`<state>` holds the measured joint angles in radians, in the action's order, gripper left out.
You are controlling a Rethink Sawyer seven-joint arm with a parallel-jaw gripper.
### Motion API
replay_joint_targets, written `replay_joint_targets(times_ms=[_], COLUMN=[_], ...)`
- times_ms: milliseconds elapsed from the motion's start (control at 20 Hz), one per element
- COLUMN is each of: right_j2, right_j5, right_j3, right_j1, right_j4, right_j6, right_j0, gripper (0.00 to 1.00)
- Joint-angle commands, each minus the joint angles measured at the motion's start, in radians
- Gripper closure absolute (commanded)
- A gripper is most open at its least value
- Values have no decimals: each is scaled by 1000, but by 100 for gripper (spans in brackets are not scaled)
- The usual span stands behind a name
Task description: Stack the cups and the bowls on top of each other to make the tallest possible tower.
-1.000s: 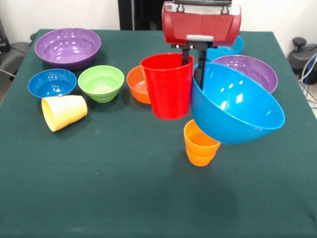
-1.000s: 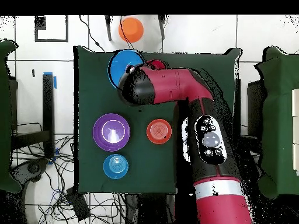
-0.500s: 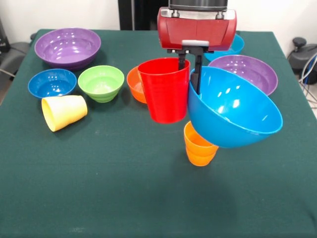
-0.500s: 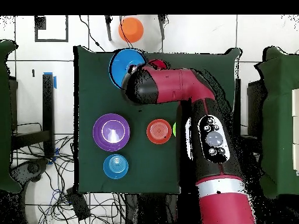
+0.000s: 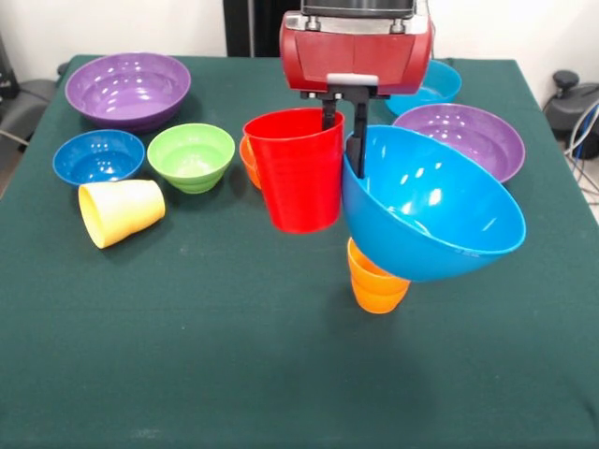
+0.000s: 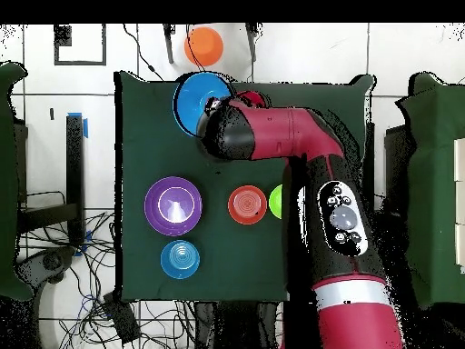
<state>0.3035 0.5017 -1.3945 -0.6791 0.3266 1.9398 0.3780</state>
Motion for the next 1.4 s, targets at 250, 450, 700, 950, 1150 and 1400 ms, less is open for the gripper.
replay_joint_targets(times_ms=[250, 450, 700, 950, 1150, 1400], right_j2=[18, 24, 18, 12, 12, 6], right_j5=[-79, -42, -29, -33, -34, -24], right_j3=[-15, -15, -20, 1, 0, -74], right_j1=[53, 58, 53, 62, 59, 13], right_j4=[-28, -49, -49, -31, -31, -12], right_j6=[90, 78, 53, 35, 33, 3], right_j0=[18, 31, 34, 18, 18, 36], gripper=[100, 100, 100, 100, 100, 100])
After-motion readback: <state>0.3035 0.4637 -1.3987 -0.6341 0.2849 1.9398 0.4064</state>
